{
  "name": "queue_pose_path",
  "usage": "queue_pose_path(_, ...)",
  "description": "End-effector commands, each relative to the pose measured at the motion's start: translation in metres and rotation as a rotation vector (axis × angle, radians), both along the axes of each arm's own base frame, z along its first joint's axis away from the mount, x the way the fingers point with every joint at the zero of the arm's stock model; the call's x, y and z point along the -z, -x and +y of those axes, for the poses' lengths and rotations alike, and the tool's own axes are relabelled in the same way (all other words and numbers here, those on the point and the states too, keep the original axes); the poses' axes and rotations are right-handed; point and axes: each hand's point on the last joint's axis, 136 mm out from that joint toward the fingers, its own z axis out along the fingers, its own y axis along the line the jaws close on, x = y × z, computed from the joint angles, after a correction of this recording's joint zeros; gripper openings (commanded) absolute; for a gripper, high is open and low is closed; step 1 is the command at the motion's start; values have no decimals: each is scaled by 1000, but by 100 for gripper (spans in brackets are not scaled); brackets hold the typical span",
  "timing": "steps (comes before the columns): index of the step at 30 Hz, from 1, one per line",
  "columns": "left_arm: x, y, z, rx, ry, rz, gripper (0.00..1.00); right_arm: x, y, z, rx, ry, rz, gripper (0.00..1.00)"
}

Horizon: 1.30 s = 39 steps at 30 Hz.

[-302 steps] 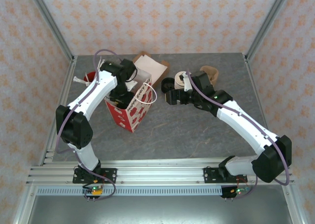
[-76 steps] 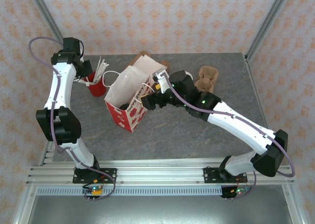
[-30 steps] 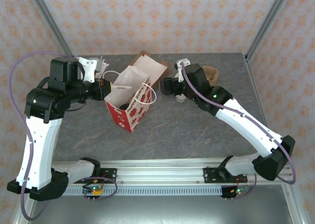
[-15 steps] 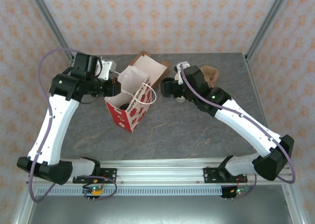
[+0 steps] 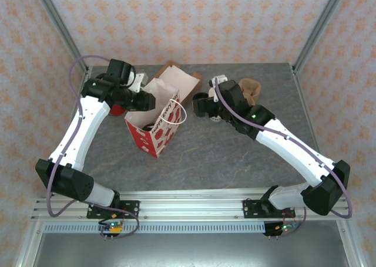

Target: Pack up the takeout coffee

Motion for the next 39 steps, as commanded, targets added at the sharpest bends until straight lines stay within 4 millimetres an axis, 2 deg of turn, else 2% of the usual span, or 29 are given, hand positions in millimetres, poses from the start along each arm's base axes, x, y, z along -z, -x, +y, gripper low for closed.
queue_pose_path(1,-39,-6,3,-12,-13,-127,48,-1,1,-22,51,26,-4,97)
queue_pose_path(5,-81,-7,4,-36,23,-256,55,0,-9,-60,158,-10,21,97)
queue_pose_path(7,-101,-5,0,-44,82,-316,58,1,-21,-88,258,-30,33,97)
queue_pose_path(9,-118,-1,-11,-35,169,-362,61,7,-35,-127,405,-18,49,96)
queue_pose_path(12,-131,10,-32,25,213,-397,65,23,-54,-168,558,-12,104,94)
queue_pose_path(15,-132,20,-54,84,203,-404,66,45,-73,-190,643,35,174,92)
queue_pose_path(17,-129,25,-68,122,191,-401,66,57,-84,-194,662,66,216,91)
queue_pose_path(23,-122,39,-94,194,141,-411,66,96,-105,-197,670,113,320,87)
queue_pose_path(27,-119,44,-98,209,114,-420,66,106,-107,-195,652,110,353,83)
queue_pose_path(30,-117,37,-89,178,52,-442,66,99,-101,-190,622,79,339,83)
queue_pose_path(33,-115,24,-76,131,-38,-475,66,80,-94,-183,582,18,285,82)
queue_pose_path(36,-115,7,-62,73,-148,-499,67,57,-88,-165,502,-52,218,82)
queue_pose_path(39,-120,-18,-40,-17,-235,-514,69,27,-82,-139,407,-101,118,82)
